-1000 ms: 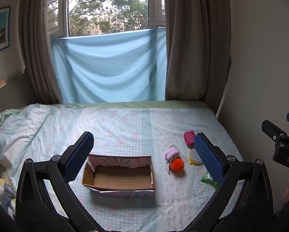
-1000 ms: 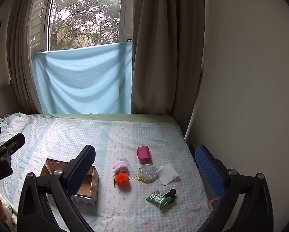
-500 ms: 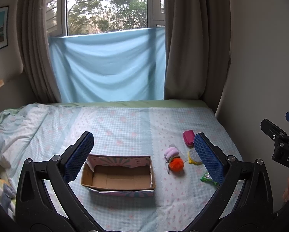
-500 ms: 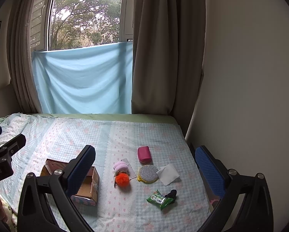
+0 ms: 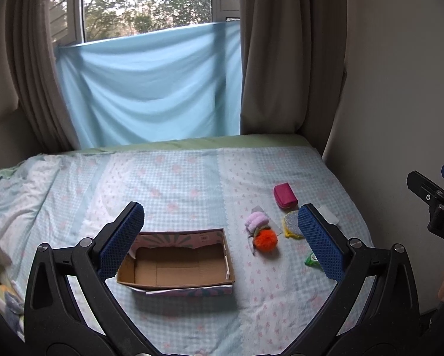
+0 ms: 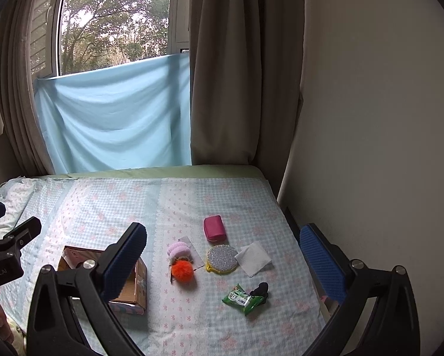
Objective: Organize soft objects
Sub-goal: 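Move both tools toward the items beside the cardboard box, then grasp the orange pompom with the left tool while the right tool grasps the white towel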
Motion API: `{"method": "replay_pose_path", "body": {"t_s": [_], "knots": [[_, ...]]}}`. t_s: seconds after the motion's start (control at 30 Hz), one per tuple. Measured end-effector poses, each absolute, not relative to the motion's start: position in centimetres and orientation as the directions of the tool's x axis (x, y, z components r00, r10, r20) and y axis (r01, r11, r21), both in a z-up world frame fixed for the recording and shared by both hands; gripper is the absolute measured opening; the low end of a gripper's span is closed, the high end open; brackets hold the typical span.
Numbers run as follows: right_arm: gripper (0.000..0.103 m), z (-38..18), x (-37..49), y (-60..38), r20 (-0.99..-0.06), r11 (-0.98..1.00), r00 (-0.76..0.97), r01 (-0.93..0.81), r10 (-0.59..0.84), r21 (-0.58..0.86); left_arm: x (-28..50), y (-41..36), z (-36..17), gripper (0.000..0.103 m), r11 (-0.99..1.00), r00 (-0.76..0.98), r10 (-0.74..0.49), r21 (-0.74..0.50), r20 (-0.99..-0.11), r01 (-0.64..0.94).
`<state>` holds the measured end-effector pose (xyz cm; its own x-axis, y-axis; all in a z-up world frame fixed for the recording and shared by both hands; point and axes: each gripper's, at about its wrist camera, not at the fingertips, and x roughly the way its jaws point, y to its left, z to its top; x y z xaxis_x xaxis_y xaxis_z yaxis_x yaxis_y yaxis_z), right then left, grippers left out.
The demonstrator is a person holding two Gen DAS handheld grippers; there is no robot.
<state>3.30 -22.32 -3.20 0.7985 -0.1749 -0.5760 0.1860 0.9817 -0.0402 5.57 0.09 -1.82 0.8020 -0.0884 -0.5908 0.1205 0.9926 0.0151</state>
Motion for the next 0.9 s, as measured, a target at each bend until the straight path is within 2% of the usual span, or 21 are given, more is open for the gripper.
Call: {"method": "replay_pose_path", "body": {"t_s": [0.2,0.53,0.9], "knots": [[0.103,-6.4,5.8,-25.6,-0.646,0.973,0.736,0.227,-0.2,-0.043,9.3,-1.9,-5.8,0.103,0.981,0.722,-0.154,-0.017,-0.675,0.194],[0.103,-15.5,12.7,-33.1,-0.749,0.981,0.644,0.191,-0.157,-0.041,15.6,-9.1,-15.8,0.102,0.98,0.595,-0.171,-0.074,-0.785,0.185],[0.103,-29.6,22.0,-39.1,-0.842,0.986,0.531,0.166,-0.091,-0.002,21.9,-14.8,-29.6,0.102,0.998,0.543,-0.069,-0.053,-0.837,0.044]]}}
